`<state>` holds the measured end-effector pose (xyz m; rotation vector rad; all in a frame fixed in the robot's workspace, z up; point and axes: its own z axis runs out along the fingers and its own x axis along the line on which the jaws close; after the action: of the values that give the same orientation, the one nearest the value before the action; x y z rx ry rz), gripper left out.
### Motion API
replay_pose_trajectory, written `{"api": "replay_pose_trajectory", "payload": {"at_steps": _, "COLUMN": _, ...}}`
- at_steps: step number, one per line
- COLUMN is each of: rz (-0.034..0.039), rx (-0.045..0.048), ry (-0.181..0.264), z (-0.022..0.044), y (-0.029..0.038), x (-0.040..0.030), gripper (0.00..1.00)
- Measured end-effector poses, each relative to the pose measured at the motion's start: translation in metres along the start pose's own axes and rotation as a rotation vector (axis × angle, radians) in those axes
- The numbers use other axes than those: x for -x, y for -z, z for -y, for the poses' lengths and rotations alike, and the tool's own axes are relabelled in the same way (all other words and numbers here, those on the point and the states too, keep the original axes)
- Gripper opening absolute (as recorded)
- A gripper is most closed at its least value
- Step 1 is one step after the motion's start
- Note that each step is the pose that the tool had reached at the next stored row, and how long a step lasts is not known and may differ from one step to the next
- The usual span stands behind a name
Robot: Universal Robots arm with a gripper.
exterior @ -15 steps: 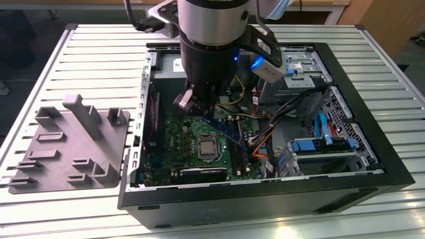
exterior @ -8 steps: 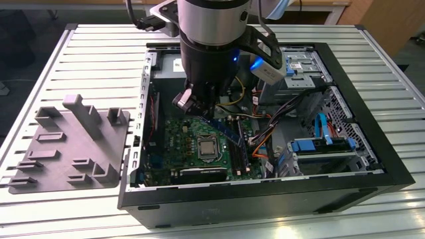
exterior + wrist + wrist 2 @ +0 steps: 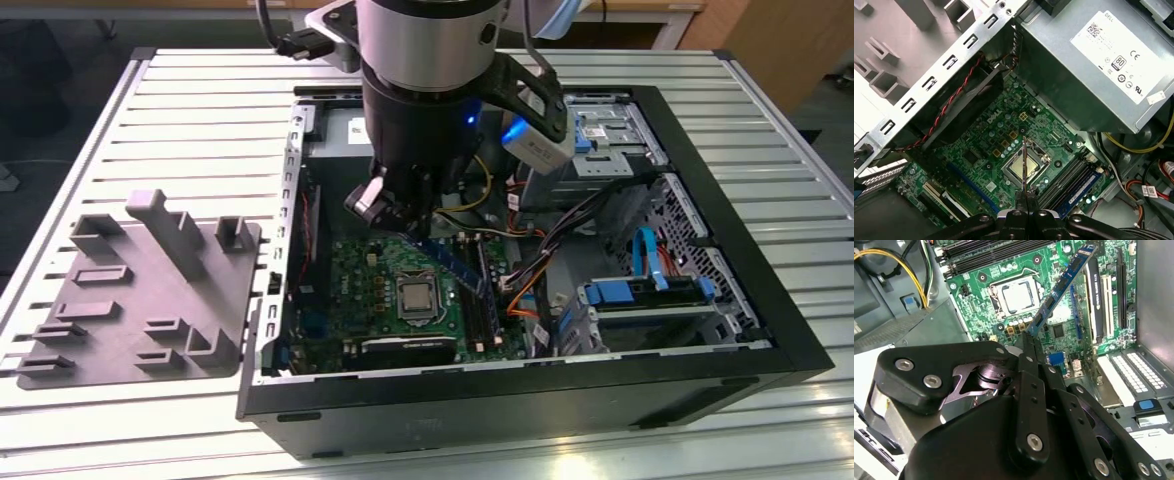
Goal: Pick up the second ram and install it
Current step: 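Insert the second ram into the second slot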
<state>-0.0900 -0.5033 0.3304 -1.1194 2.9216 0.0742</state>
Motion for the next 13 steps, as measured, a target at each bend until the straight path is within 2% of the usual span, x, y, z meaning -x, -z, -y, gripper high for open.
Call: {"api": "replay_pose_trajectory", "payload": {"at_steps": 13, "rz": 0.0030, "rx": -0.0022, "ry": -0.077, "z": 0.0000, "y": 0.0000, "x": 0.0000, "gripper": 0.11}}
